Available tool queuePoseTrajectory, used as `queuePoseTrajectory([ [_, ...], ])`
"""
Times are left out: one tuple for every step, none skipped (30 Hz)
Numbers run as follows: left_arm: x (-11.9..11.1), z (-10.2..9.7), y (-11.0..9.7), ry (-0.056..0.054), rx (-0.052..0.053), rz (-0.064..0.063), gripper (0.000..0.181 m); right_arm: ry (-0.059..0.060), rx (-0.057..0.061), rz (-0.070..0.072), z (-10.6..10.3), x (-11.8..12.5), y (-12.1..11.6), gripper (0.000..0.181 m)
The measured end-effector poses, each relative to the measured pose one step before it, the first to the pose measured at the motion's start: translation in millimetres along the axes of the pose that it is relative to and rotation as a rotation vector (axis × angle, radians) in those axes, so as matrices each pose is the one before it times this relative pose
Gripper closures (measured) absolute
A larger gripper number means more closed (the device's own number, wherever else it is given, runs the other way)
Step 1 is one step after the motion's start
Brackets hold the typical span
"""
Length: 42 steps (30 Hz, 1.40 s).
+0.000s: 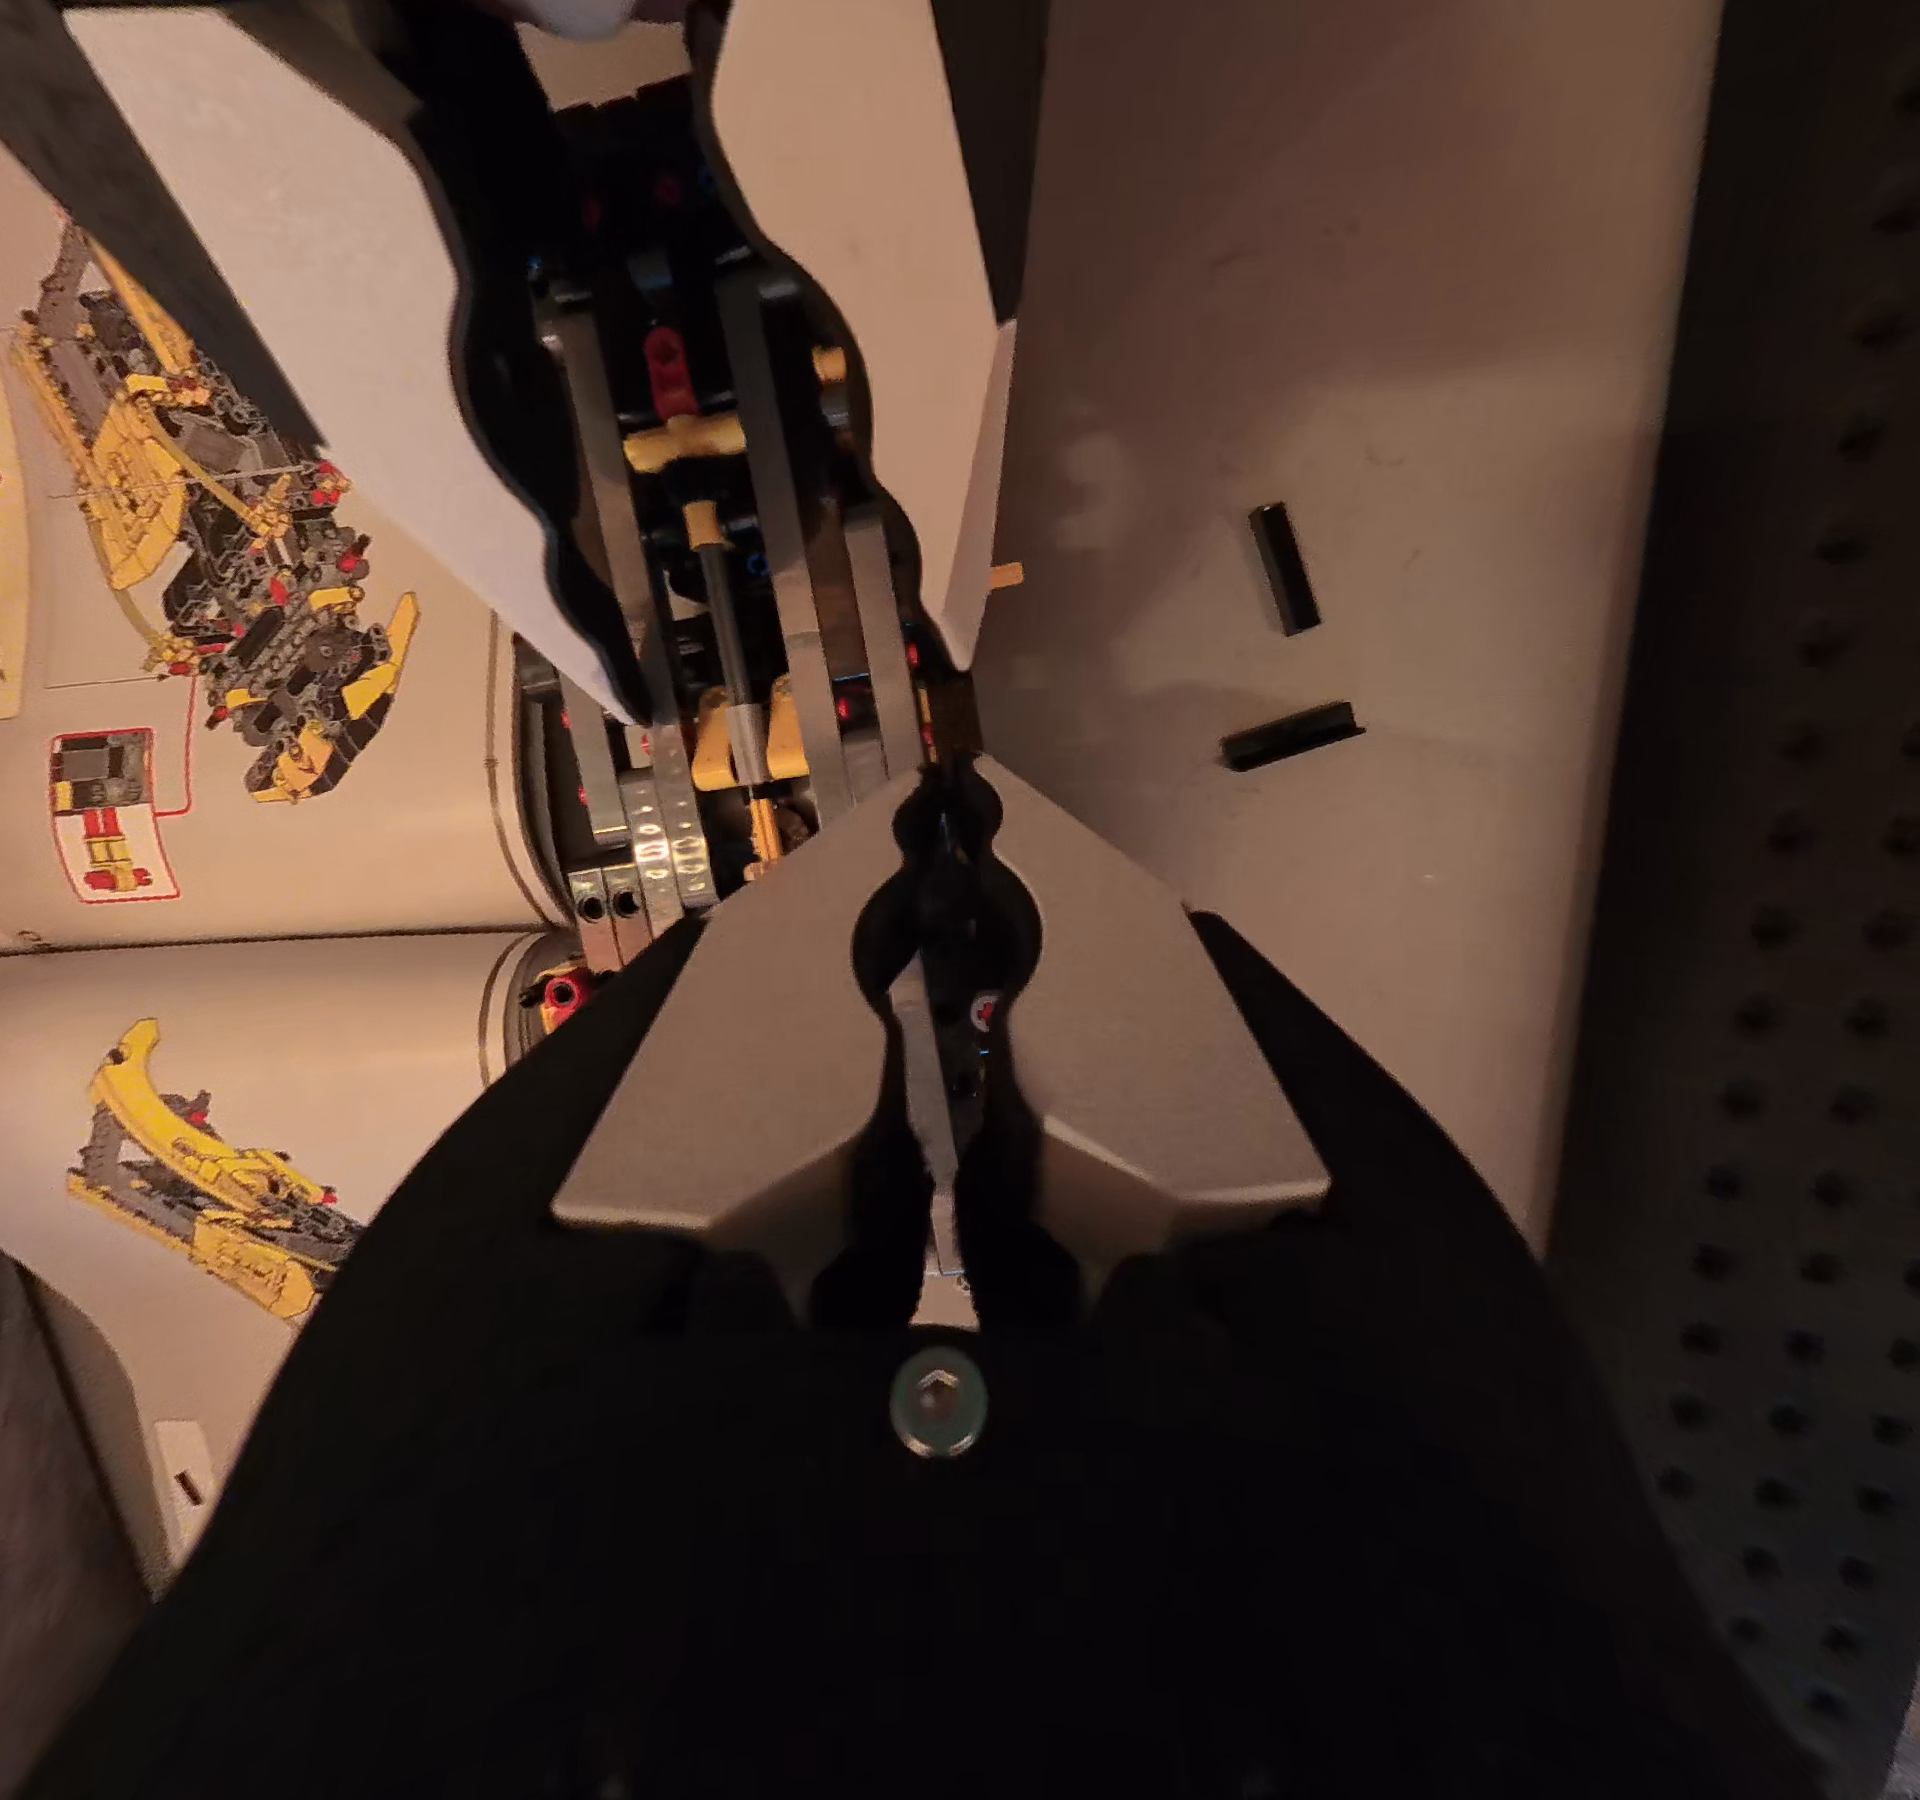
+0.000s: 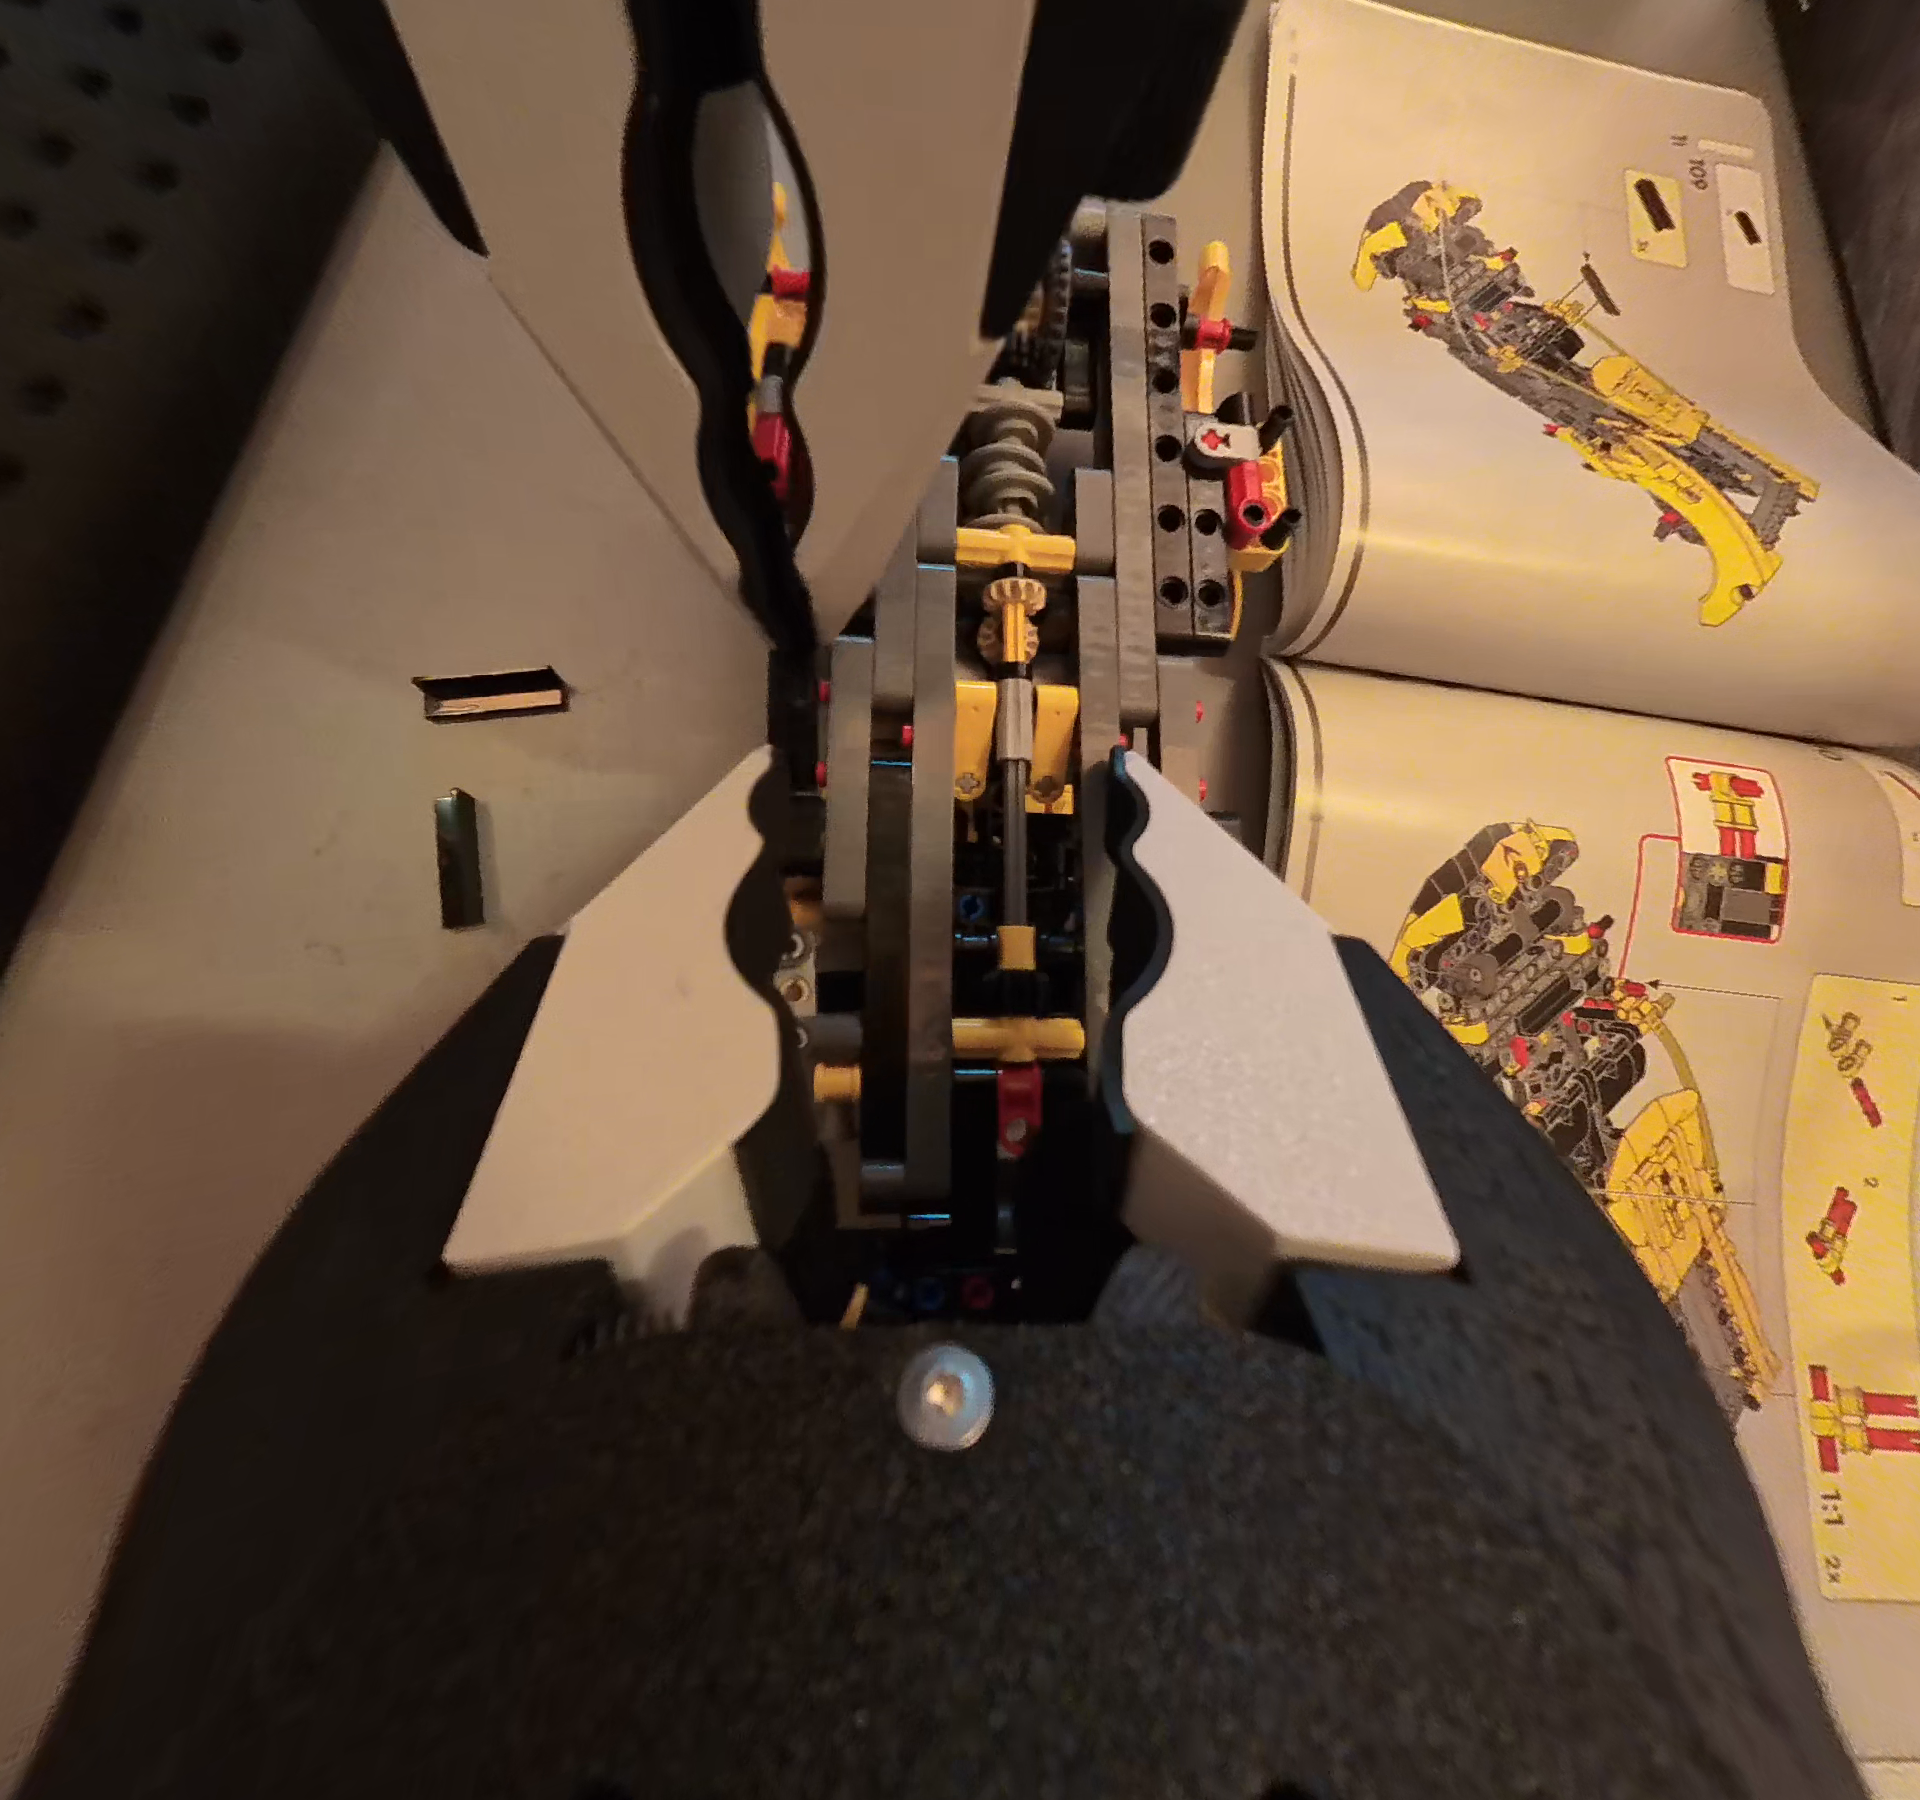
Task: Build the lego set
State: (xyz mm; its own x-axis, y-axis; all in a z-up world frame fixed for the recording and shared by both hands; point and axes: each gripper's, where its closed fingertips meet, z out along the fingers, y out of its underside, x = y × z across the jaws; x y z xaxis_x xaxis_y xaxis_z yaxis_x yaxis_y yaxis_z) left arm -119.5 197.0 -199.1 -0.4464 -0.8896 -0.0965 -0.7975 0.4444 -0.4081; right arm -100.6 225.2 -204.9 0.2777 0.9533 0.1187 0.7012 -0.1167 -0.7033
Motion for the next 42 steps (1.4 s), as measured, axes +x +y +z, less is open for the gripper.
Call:
queuePoseTrajectory([
  [-0.54, -0.11, -0.36, 0.0021, 0.0055, -0.0052, 0.179, 0.0046, 0.0007, -0.0023, 0.26, 0.54, -0.07, 0.124],
  [0.14, 0.1, -0.31, 0.0026, 0.0055, -0.0028, 0.179, 0.0014, -0.0017, -0.0045, 0.04, 0.03, 0.14, 0.124],
  [0.05, 0.3, 0.12, 0.0003, 0.0033, -0.0011, 0.179, -0.0004, -0.0019, -0.0007, -0.17, -0.12, 0.14, 0.125],
  [0.22, 0.64, 0.77, 0.001, -0.0002, -0.0021, 0.179, -0.0049, 0.0027, 0.0004, -0.15, -0.61, -0.31, 0.127],
  [-0.24, 1.04, 0.69, -0.0005, -0.0003, -0.0031, 0.179, -0.0055, 0.0016, 0.0032, -0.12, -0.51, -0.2, 0.129],
  [-0.07, 0.97, 0.16, 0.0002, 0.0026, -0.0044, 0.179, -0.0059, -0.0054, -0.0016, -0.19, -0.81, 0.4, 0.132],
  [-0.57, 0.77, 0.35, -0.0028, 0.0003, -0.0041, 0.179, -0.022, -0.0128, 0.0054, -0.01, -2.96, 1.05, 0.141],
  [-0.83, 0.54, 0.49, -0.0061, -0.0011, -0.0007, 0.179, 0.0009, -0.0058, 0.007, 0.06, 0.95, -0.22, 0.141],
  [-0.46, 0.15, 0.58, -0.0043, -0.0006, 0.0008, 0.179, 0.0014, -0.005, -0.0056, 0.24, 0.65, -0.06, 0.141],
  [-0.32, -0.12, 0.4, -0.0045, -0.0003, 0.0012, 0.179, 0.0079, 0.0001, -0.0101, 0.3, 0.75, -0.34, 0.141],
  [-0.09, -0.62, 0.04, -0.0038, 0.0033, 0.0015, 0.179, 0.0041, 0.0018, -0.0049, 0.16, 0.2, -0.12, 0.141],
  [0.0, -0.71, -0.18, -0.0023, 0.0043, -0.0001, 0.179, -0.0012, 0.0012, 0.0058, -0.02, -0.14, -0.27, 0.141],
  [-0.47, -0.66, 0.01, -0.0035, 0.0024, -0.0015, 0.179, -0.0006, -0.0005, 0.0052, 0.05, 0.13, -0.07, 0.141],
  [-0.77, -0.6, -0.02, -0.0036, 0.0024, -0.0024, 0.179, -0.0011, 0.002, 0.0019, 0.13, -0.05, -0.09, 0.141],
  [-0.95, -0.52, -0.08, -0.0027, 0.0034, -0.0039, 0.179, 0.0007, 0.003, -0.0015, 0.1, 0.06, -0.19, 0.142],
  [-0.87, -0.07, -0.48, -0.0019, 0.0049, -0.0068, 0.179, 0.0041, -0.0027, -0.0053, -0.14, 0.3, 0.37, 0.142],
  [-0.22, 0.53, -0.09, -0.002, 0.0022, -0.0048, 0.179, 0.0041, -0.0046, -0.0072, -0.23, 0.4, 0.43, 0.142],
  [-0.17, 0.66, 0.9, -0.0059, -0.0036, 0.0045, 0.179, 0.0068, 0.0009, -0.0122, -0.32, 0.51, -0.55, 0.142],
  [0.19, 0.66, 1.09, -0.0067, -0.0059, 0.0108, 0.179, 0.0107, 0.0006, -0.0144, -0.62, 0.09, -1.07, 0.146],
  [0.58, 0.43, 1.13, -0.0022, -0.0075, 0.0103, 0.179, 0.0229, -0.0032, -0.0091, -0.32, 1.06, -0.57, 0.144],
  [0.21, 0.03, 0.56, -0.0017, -0.0042, 0.0058, 0.179, 0.0168, -0.0028, -0.0103, -0.31, -0.04, -0.78, 0.141],
  [-0.39, -0.31, -0.44, -0.0016, 0.0034, 0.0, 0.179, 0.0122, -0.0127, -0.0077, -0.25, -0.26, 0.78, 0.142],
  [-0.19, -0.27, -0.73, 0.0033, 0.0053, -0.0042, 0.179, 0.0087, -0.0173, -0.0105, 0.18, 0.09, 1.02, 0.143],
  [-0.39, -0.15, -0.18, 0.0045, 0.0026, -0.0059, 0.179, 0.0014, -0.012, -0.0009, 0.46, -0.49, 0.71, 0.144],
  [-0.83, -0.04, 0.29, 0.0023, 0.0005, -0.0048, 0.179, -0.0123, -0.0056, 0.0093, 0.62, -1.92, 0.36, 0.147],
  [-0.34, -0.12, 0.07, 0.0029, 0.0013, -0.0034, 0.179, -0.0164, -0.0048, 0.0101, 0.32, -2.0, 0.18, 0.152],
  [-0.01, -0.01, -0.08, 0.0024, 0.0017, -0.0017, 0.179, -0.0119, -0.003, 0.0095, 0.19, -1.09, 0.44, 0.153],
  [-0.06, 0.07, -0.13, -0.0001, 0.0009, 0.0006, 0.179, -0.0046, -0.0019, 0.0127, -0.23, -0.01, 0.46, 0.153],
  [0.06, 0.15, 0.04, -0.0011, -0.0009, 0.0026, 0.179, -0.007, -0.0015, 0.0102, -0.07, -0.21, 0.37, 0.153],
  [0.14, 0.15, 0.01, -0.0012, -0.0018, 0.0031, 0.179, -0.0073, 0.0005, 0.0084, 0.24, -0.07, 0.19, 0.153],
  [0.07, 0.04, 0.07, -0.0007, -0.0011, 0.0016, 0.179, -0.0071, 0.0005, 0.0053, 0.35, -0.16, 0.28, 0.153],
  [-0.06, 0.1, -0.16, 0.0005, 0.0003, -0.0007, 0.179, -0.0059, -0.0022, 0.0036, 0.21, -0.13, 0.38, 0.153],
  [-0.04, 0.2, -0.33, 0.0007, 0.0018, -0.0019, 0.179, -0.0009, -0.0075, -0.001, -0.05, -0.03, 0.63, 0.153],
  [0.0, 0.13, -0.19, 0.0008, 0.0014, -0.0015, 0.179, 0.0033, -0.0135, -0.0015, -0.05, 0.12, 0.52, 0.153],
  [-0.05, 0.16, -0.01, 0.0012, 0.0002, -0.0017, 0.179, -0.0004, -0.0114, -0.0006, 0.05, -0.12, 0.33, 0.153],
  [-0.08, 0.05, -0.27, -0.0001, 0.0016, -0.0024, 0.179, -0.0015, -0.0109, 0.0062, -0.18, -0.15, 0.37, 0.154],
  [-0.06, 0.04, -0.3, -0.0017, 0.0024, -0.0021, 0.179, -0.0055, -0.0086, -0.0005, -0.31, -0.1, 0.43, 0.154],
  [0.1, -0.01, 0.0, -0.0005, 0.0017, -0.0008, 0.179, -0.0061, 0.0003, 0.0029, -0.32, 0.01, 0.11, 0.154],
  [-0.05, 0.06, 0.28, -0.0026, 0.0001, -0.0011, 0.179, -0.0092, 0.0058, 0.0069, -0.29, -0.17, -0.44, 0.156],
  [-0.47, -0.18, 0.32, -0.0054, 0.0014, -0.0019, 0.179, -0.0026, 0.0051, 0.0075, -0.09, 0.69, -0.04, 0.156],
  [-0.14, -0.07, -0.08, -0.0025, 0.0045, -0.0036, 0.179, -0.0028, 0.0058, -0.0004, -0.21, 0.02, -0.12, 0.156],
  [0.23, 0.16, -0.06, 0.0005, 0.0056, -0.0052, 0.179, -0.0007, 0.0019, -0.0023, 0.18, -0.12, -0.03, 0.156],
])
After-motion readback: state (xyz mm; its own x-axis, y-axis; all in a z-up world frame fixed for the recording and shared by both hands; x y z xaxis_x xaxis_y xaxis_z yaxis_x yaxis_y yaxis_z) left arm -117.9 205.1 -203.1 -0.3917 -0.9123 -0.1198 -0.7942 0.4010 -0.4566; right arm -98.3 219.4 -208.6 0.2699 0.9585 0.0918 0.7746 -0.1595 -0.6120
